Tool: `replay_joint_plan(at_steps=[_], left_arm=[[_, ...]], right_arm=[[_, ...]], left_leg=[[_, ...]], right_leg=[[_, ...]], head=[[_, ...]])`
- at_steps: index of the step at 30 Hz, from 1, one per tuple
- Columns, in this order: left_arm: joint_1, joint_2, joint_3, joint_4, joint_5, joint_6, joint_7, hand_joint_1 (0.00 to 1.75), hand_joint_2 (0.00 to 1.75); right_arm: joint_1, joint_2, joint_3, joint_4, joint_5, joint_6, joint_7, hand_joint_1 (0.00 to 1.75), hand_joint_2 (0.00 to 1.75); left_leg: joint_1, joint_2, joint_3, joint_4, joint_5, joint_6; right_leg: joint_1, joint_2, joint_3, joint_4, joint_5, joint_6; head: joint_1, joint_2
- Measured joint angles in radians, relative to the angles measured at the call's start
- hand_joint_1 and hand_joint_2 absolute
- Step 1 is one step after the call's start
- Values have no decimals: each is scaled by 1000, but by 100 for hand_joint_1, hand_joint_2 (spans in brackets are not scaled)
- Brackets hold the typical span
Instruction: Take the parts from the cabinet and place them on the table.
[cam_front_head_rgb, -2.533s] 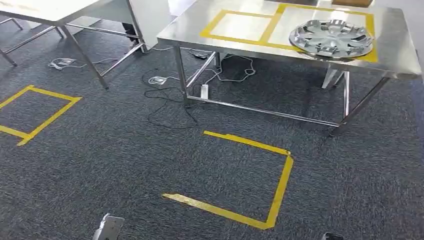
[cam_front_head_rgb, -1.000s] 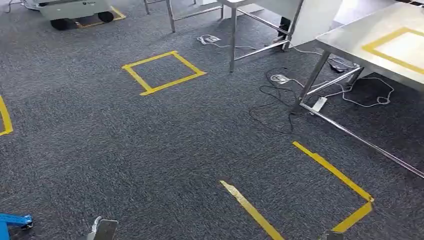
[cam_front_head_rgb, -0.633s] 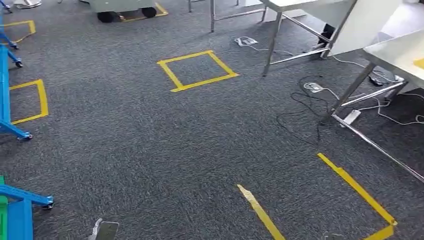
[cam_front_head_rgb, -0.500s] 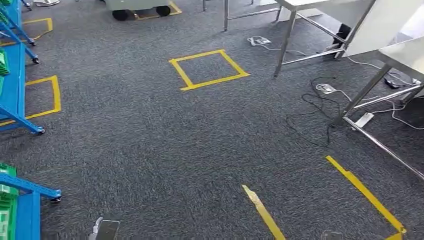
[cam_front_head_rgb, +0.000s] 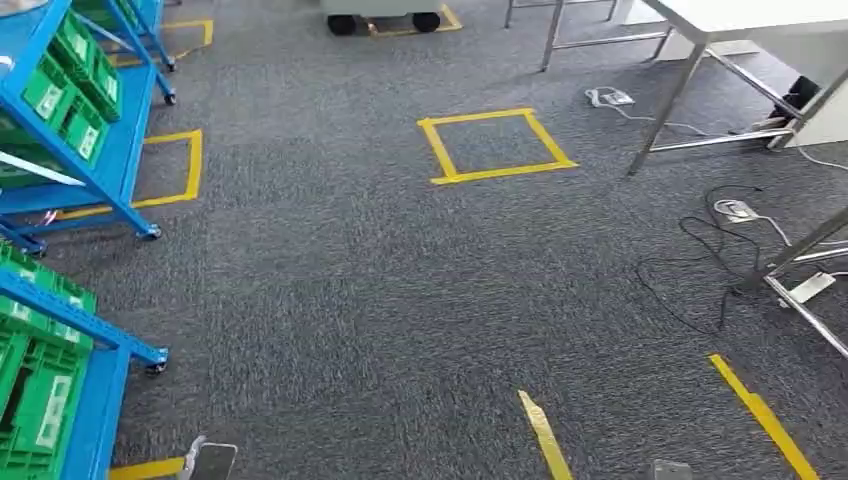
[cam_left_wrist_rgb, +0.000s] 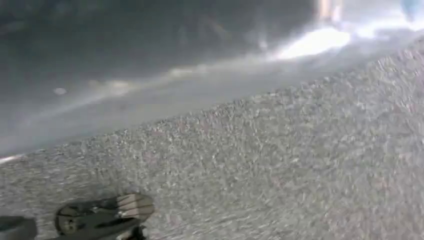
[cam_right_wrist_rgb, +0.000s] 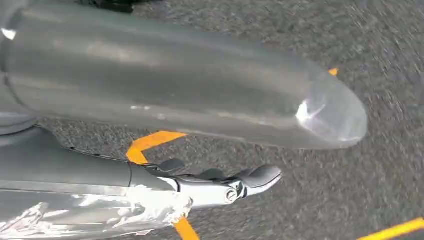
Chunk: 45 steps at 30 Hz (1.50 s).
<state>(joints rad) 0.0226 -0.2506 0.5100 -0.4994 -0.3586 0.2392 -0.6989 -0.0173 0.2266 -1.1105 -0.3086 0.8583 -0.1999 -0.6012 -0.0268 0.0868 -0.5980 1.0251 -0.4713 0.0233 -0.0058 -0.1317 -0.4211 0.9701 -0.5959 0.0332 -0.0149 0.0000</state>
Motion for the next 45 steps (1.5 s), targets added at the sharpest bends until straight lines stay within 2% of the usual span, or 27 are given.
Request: replay_joint_plan(at_steps=[2, 3, 4, 5, 7, 9, 10, 11, 12, 13, 17, 18, 19, 20, 23, 25, 27, 28, 29, 33, 35, 36, 38, 39, 42, 44, 45], left_arm=[[6, 2, 1, -1, 0, 0, 0, 0, 0], [13, 0, 2, -3, 1, 0, 0, 0, 0], [11, 0, 3, -5, 2, 0, 0, 0, 0], [6, -2, 4, -6, 3, 0, 0, 0, 0], [2, -5, 4, -6, 4, 0, 0, 0, 0], [7, -5, 5, -6, 6, -1, 0, 0, 0], [9, -5, 6, -6, 6, -1, 0, 0, 0], [8, -6, 8, -6, 6, 0, 0, 0, 0], [9, -7, 9, -6, 6, 0, 0, 0, 0], [6, -8, 10, -6, 6, 0, 0, 0, 0], [12, -14, 11, -7, 5, 1, 0, 0, 0], [12, -12, 11, -8, 4, 2, 0, 0, 0], [8, -13, 11, -8, 4, 2, 0, 0, 0], [4, -13, 11, -8, 4, 3, 0, 0, 0], [3, -11, 11, -8, 3, 4, 0, 0, 0], [11, -10, 11, -8, 0, 5, 0, 0, 0], [11, -6, 11, -8, 0, 4, 0, 0, 0], [10, -6, 10, -8, 0, 3, 0, 0, 0], [6, -6, 10, -9, 0, 2, 0, 0, 0], [14, -3, 9, -12, 0, 3, 0, 0, 0], [12, -2, 8, -14, 2, 8, 0, 0, 0], [10, -2, 8, -14, 2, 9, 0, 0, 0], [10, -2, 7, -14, 2, 9, 0, 0, 0], [12, -2, 7, -14, 2, 10, 0, 0, 0], [12, -2, 7, -14, 3, 10, 0, 0, 0], [10, -2, 6, -14, 3, 10, 0, 0, 0], [10, -3, 5, -14, 3, 10, 0, 0, 0]], right_arm=[[-3, 0, -2, 0, 3, 2, 0, 0, 0], [-6, 0, -2, 0, 3, 3, -1, 0, 0], [-7, 0, -3, 0, 3, 3, -3, 0, 0], [-5, 0, -3, 0, 4, 4, -3, 0, 0], [2, 0, -4, 0, 5, 4, -3, 0, 0], [2, 0, -6, 0, 5, 5, -3, 0, 0], [1, 0, -8, 0, 6, 6, -3, 0, 0], [1, 0, -10, 0, 6, 8, -3, 0, 0], [3, 0, -10, 0, 7, 9, -3, 0, 0], [4, -3, -13, 0, 7, 10, -3, 0, 0], [1, -3, -16, -1, 11, 12, -4, 0, 0], [1, 0, -16, -1, 12, 13, -4, 0, 0], [2, -1, -17, -2, 12, 13, -5, 0, 0], [2, -1, -18, -2, 13, 13, -5, 0, 0], [2, -1, -19, -2, 14, 13, -3, 0, 0], [1, 0, -19, -2, 15, 13, -2, 0, 0], [0, 2, -19, -2, 17, 13, 0, 0, 0], [1, 2, -20, -2, 17, 13, 0, 0, 0], [1, 0, -24, -3, 17, 13, 0, 0, 0], [-1, 1, -27, -3, 20, 14, 2, 0, 0], [-3, 2, -28, -3, 24, 14, 2, 0, 0], [-2, 2, -28, -3, 24, 14, 2, 0, 0], [3, 3, -29, -3, 25, 14, 3, 0, 0], [3, 3, -29, -3, 25, 14, 3, 0, 0], [1, 3, -29, -3, 26, 14, 3, 0, 0], [1, 3, -29, -3, 26, 14, 3, 0, 0], [1, 3, -29, -3, 27, 14, 3, 0, 0]], left_leg=[[7, -36, 15, -9, -5, 14], [11, -43, 27, -16, -6, 17], [14, -52, 35, -17, -10, 23], [15, -70, 40, -17, -16, 29], [15, -106, 56, -16, -28, 29], [15, -141, 85, -16, -47, 27], [15, -155, 101, -16, -58, 25], [15, -172, 121, -16, -71, 23], [16, -183, 128, -18, -83, 20], [18, -193, 137, -13, -91, 16], [29, -221, 131, -28, -89, -7], [27, -195, 129, -13, -95, -9], [23, -142, 108, 34, -101, -15], [25, -114, 69, 99, -130, -22], [34, -98, -49, 264, -203, -39], [42, -93, -46, 207, -131, -48], [47, -59, 20, 34, -8, -52], [40, -12, 35, 0, -6, -57], [29, 8, 23, -18, -36, -45], [32, -46, 30, -17, -7, -12], [33, -66, 30, -16, -7, -2], [33, -79, 29, -16, -7, 1], [28, -111, 30, -15, -9, 5], [26, -126, 33, -15, -10, 5], [23, -172, 43, -15, -14, 5], [21, -198, 38, -10, -17, -2], [25, -209, 31, -11, -14, -8]], right_leg=[[-3, -7, 23, 9, 8, 10], [-5, 42, 0, 42, 1, 11], [-7, 95, -34, 106, -8, 12], [-8, 121, -91, 194, -29, 15], [-8, 130, -190, 314, -102, 17], [-6, 131, -234, 302, -117, 15], [-5, 134, -234, 256, -86, 12], [-4, 147, -224, 179, -13, 6], [-5, 184, -216, 102, 89, 1], [-3, 226, -231, 81, 152, -3], [4, 196, -205, 53, 147, -24], [-2, 183, -188, 37, 147, -26], [-1, 169, -172, 26, 142, -34], [0, 153, -160, 22, 136, -38], [0, 110, -142, 22, 115, -39], [-3, 86, -125, 23, 102, -36], [-6, 62, -105, 23, 89, -28], [-3, 53, -101, 22, 84, -20], [2, 45, -99, 28, 80, -15], [-2, 6, -90, 25, 55, 8], [-6, 93, -123, 114, -4, 10], [-6, 115, -165, 203, -44, 11], [-4, 130, -250, 360, -91, 7], [-3, 131, -263, 362, -73, 3], [-3, 159, -183, 143, 76, -14], [-8, 231, -146, 51, 91, -20], [-6, 220, -133, 47, 87, -17]], head=[[-2, 0], [3, 0], [2, 0], [4, 0], [6, 0], [6, 0], [6, 0], [7, 0], [7, 0], [5, 0], [10, 0], [10, 0], [3, 0], [2, 0], [2, 0], [2, 0], [2, 0], [3, 0], [-4, 0], [8, 0], [16, 0], [19, 0], [20, 0], [20, 0], [19, 0], [19, 0], [22, 0]])
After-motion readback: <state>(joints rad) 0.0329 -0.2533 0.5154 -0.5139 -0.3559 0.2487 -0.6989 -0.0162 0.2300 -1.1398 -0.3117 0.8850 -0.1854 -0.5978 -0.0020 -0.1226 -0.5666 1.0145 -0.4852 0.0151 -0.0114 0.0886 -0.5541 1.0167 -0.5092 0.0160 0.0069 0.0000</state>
